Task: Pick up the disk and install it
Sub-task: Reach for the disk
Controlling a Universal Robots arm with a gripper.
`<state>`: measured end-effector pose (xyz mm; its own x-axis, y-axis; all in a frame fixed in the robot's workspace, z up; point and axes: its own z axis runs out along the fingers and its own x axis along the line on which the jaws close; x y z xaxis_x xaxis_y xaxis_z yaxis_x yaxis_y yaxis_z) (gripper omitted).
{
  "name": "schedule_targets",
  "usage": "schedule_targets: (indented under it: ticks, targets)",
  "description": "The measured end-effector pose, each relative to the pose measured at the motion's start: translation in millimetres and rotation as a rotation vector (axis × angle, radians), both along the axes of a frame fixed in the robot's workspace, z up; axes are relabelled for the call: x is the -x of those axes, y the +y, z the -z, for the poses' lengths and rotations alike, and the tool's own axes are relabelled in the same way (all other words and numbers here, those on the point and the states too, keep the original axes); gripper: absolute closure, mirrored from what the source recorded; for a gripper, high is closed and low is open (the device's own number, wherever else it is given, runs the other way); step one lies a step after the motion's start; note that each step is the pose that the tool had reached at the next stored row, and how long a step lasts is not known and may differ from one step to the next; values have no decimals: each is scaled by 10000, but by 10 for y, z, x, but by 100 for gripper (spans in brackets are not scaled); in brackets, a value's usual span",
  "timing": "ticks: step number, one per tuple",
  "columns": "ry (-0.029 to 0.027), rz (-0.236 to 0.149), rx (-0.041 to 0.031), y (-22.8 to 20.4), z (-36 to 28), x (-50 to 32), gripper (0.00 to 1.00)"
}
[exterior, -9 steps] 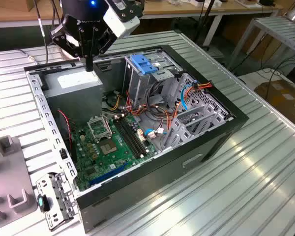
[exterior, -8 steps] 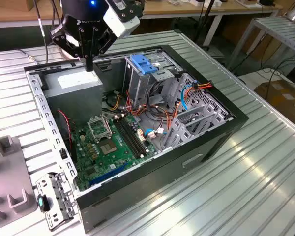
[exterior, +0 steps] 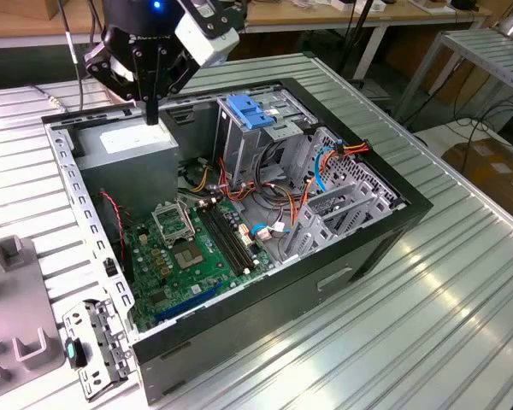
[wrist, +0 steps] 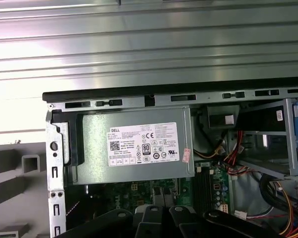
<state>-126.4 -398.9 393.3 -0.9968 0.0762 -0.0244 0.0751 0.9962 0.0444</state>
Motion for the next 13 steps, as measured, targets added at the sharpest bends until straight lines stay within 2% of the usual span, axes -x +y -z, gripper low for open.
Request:
schedule_targets:
  ticks: [13]
  targets:
    - [0, 0, 0, 0, 0, 41, 89]
